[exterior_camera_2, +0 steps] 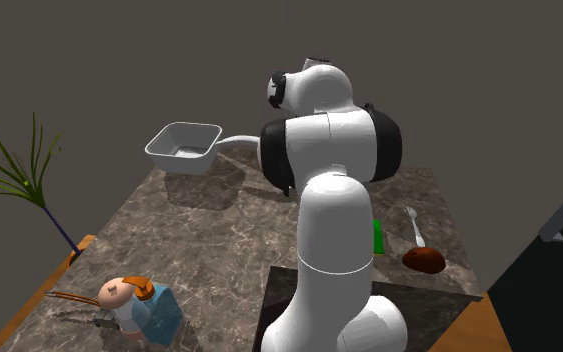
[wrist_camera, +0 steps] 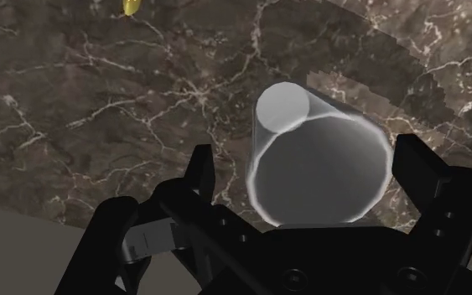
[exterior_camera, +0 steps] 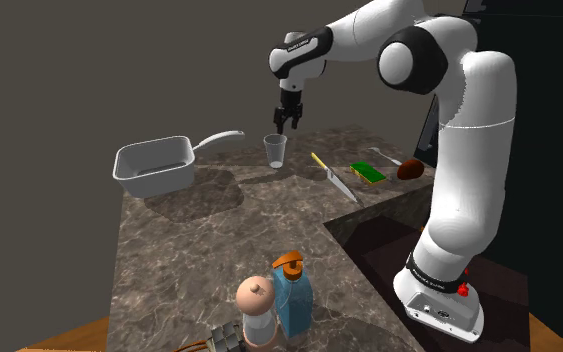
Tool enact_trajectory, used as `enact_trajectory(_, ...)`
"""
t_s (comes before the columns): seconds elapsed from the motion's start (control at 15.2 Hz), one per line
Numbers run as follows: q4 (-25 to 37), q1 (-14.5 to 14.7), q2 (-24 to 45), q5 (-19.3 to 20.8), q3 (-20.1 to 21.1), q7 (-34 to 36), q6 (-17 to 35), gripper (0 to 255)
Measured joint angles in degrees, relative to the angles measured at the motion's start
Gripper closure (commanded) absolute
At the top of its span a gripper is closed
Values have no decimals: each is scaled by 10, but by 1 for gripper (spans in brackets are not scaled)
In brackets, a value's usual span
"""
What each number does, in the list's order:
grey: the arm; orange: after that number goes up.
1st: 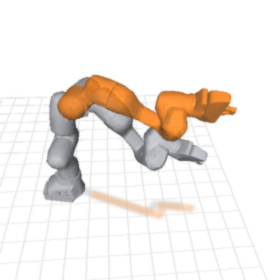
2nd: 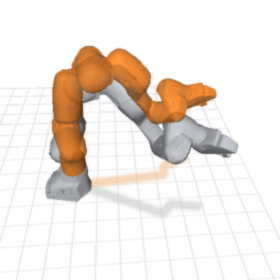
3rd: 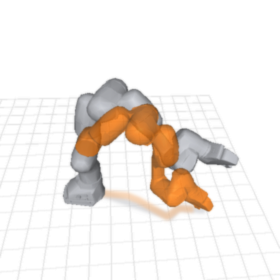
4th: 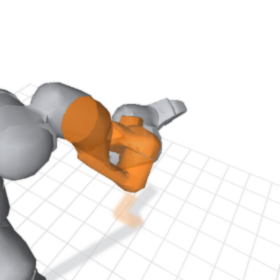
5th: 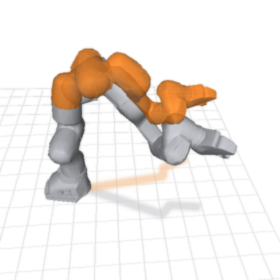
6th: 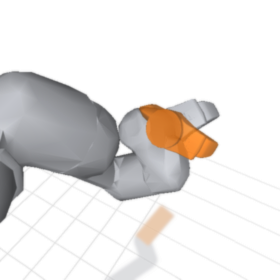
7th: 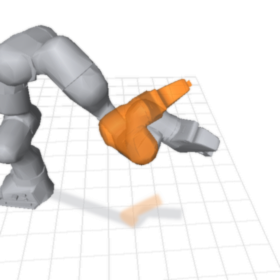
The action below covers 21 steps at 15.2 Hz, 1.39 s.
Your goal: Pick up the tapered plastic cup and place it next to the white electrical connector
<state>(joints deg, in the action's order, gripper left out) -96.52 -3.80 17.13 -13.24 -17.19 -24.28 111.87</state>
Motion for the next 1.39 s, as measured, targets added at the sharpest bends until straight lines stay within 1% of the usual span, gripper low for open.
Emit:
enact_trajectory(0.2,77,-19,73,-14,3,-22,-14,0)
enact_trajectory(0.26,87,-22,87,-17,4,-25,-13,0)
enact_trajectory(0.73,76,-21,115,-26,10,-31,25,0)
enact_trajectory(1.19,68,-21,115,-26,10,-32,32,0)
enact_trajectory(1.25,68,-21,115,-26,10,-32,32,255)
enact_trajectory(1.39,68,-21,115,-26,10,-32,32,255)
